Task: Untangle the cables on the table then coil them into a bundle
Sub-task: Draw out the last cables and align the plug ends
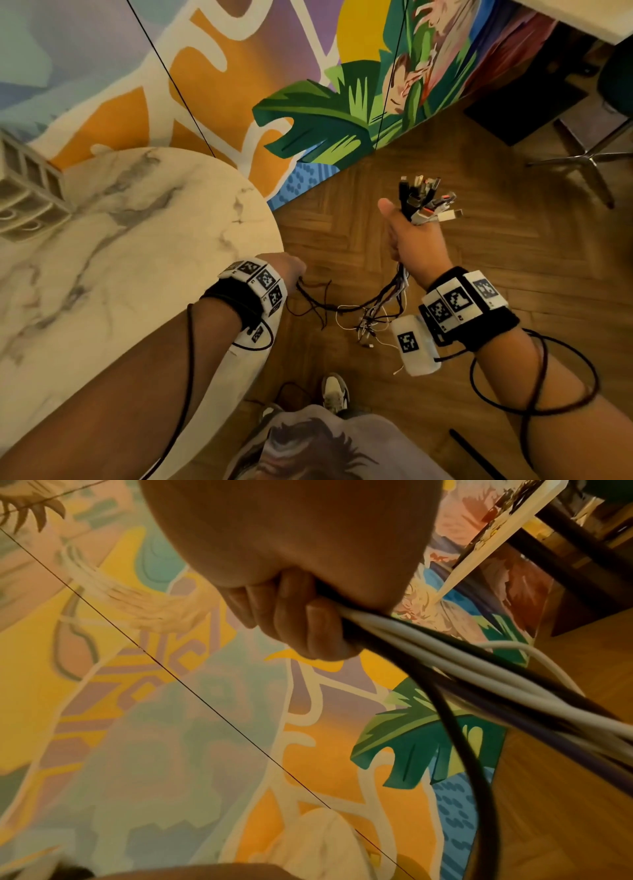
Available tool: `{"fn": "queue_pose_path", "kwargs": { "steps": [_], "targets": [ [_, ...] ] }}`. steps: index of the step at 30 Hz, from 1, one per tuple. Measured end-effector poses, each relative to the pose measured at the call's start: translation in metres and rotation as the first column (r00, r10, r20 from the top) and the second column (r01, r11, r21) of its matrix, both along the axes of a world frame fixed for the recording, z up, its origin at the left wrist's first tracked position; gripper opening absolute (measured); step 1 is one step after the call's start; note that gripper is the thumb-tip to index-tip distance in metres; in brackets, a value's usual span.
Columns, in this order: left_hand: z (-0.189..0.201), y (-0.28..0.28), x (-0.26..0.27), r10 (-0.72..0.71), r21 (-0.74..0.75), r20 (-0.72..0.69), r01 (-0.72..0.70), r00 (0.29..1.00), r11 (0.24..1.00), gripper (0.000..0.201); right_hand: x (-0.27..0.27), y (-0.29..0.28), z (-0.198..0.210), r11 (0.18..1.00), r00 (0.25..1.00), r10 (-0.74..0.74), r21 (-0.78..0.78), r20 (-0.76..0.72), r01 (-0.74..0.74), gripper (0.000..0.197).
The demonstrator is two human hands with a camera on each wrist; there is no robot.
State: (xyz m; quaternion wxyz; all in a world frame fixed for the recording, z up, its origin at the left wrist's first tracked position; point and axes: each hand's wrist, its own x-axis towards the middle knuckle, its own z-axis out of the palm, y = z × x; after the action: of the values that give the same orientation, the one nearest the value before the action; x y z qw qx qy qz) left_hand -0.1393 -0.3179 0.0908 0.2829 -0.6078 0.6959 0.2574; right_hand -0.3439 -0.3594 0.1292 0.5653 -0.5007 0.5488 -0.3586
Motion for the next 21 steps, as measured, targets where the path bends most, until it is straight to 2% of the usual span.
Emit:
{"fn": "queue_pose_path", "kwargs": {
  "steps": [1, 2, 3, 4, 5, 6, 7, 8, 9, 12, 14, 16, 17, 19, 20, 21],
  "targets": [
    [0.006, 0.001, -0.002, 0.002, 0.017, 0.021, -0.002, 1.0, 1.0, 0.042, 0.0, 0.0, 0.003, 1.0, 0.999, -0.008, 0.006, 0.033, 0.008, 0.045],
    [0.008, 0.0, -0.004, 0.035, -0.004, -0.038, -0.035, 0.999, 0.999, 0.046, 0.0, 0.0, 0.008, 1.0, 0.998, -0.013, 0.006, 0.069, 0.013, 0.046],
    [0.011, 0.0, -0.008, 0.061, -0.043, -0.169, -0.069, 0.984, 0.997, 0.049, 0.002, 0.001, 0.012, 1.0, 0.995, -0.014, 0.003, 0.102, 0.014, 0.048],
    [0.015, 0.0, -0.016, 0.071, -0.075, -0.351, -0.103, 0.934, 0.992, 0.054, 0.005, 0.002, 0.017, 1.0, 0.991, -0.006, -0.004, 0.131, 0.007, 0.049],
    [0.023, 0.001, -0.027, 0.081, -0.066, -0.546, -0.139, 0.834, 0.988, 0.06, 0.009, 0.004, 0.023, 1.0, 0.989, 0.013, -0.019, 0.149, -0.01, 0.05],
    [0.031, 0.001, -0.04, 0.103, -0.025, -0.721, -0.175, 0.686, 0.984, 0.063, 0.013, 0.006, 0.029, 0.998, 0.988, 0.041, -0.044, 0.15, -0.035, 0.049],
    [0.04, 0.002, -0.054, 0.147, 0.032, -0.823, -0.214, 0.548, 0.976, 0.062, 0.018, 0.007, 0.034, 0.995, 0.989, 0.073, -0.082, 0.13, -0.062, 0.047],
    [0.046, 0.0, -0.065, 0.196, 0.074, -0.87, -0.274, 0.453, 0.959, 0.058, 0.022, 0.008, 0.041, 0.988, 0.99, 0.097, -0.131, 0.097, -0.084, 0.043],
    [0.054, -0.003, -0.074, 0.209, 0.067, -0.885, -0.33, 0.417, 0.942, 0.05, 0.025, 0.008, 0.047, 0.978, 0.99, 0.115, -0.184, 0.078, -0.099, 0.04],
    [0.068, -0.012, -0.08, 0.075, -0.135, -0.895, -0.427, 0.439, 0.894, 0.03, 0.029, 0.006, 0.062, 0.956, 0.981, 0.163, -0.262, 0.108, -0.13, 0.035],
    [0.074, -0.015, -0.077, 0.009, -0.24, -0.897, -0.505, 0.442, 0.829, 0.032, 0.03, 0.003, 0.065, 0.951, 0.975, 0.193, -0.267, 0.109, -0.158, 0.031],
    [0.08, -0.013, -0.077, 0.052, -0.235, -0.902, -0.589, 0.428, 0.773, 0.033, 0.03, 0.0, 0.065, 0.929, 0.972, 0.232, -0.304, 0.027, -0.213, 0.028],
    [0.082, -0.01, -0.079, 0.094, -0.155, -0.929, -0.609, 0.358, 0.778, 0.028, 0.031, -0.001, 0.065, 0.915, 0.967, 0.255, -0.317, -0.029, -0.251, 0.028],
    [0.081, -0.005, -0.082, 0.181, 0.086, -0.979, -0.623, 0.09, 0.777, 0.011, 0.031, -0.003, 0.064, 0.905, 0.956, 0.282, -0.311, -0.076, -0.292, 0.033],
    [0.076, -0.005, -0.08, 0.198, 0.157, -0.98, -0.639, -0.008, 0.753, 0.006, 0.032, -0.004, 0.064, 0.912, 0.957, 0.285, -0.291, -0.057, -0.289, 0.034],
    [0.075, -0.005, -0.08, 0.208, 0.189, -0.977, -0.667, -0.052, 0.721, 0.009, 0.032, -0.004, 0.061, 0.925, 0.959, 0.284, -0.259, -0.012, -0.277, 0.031]
  ]
}}
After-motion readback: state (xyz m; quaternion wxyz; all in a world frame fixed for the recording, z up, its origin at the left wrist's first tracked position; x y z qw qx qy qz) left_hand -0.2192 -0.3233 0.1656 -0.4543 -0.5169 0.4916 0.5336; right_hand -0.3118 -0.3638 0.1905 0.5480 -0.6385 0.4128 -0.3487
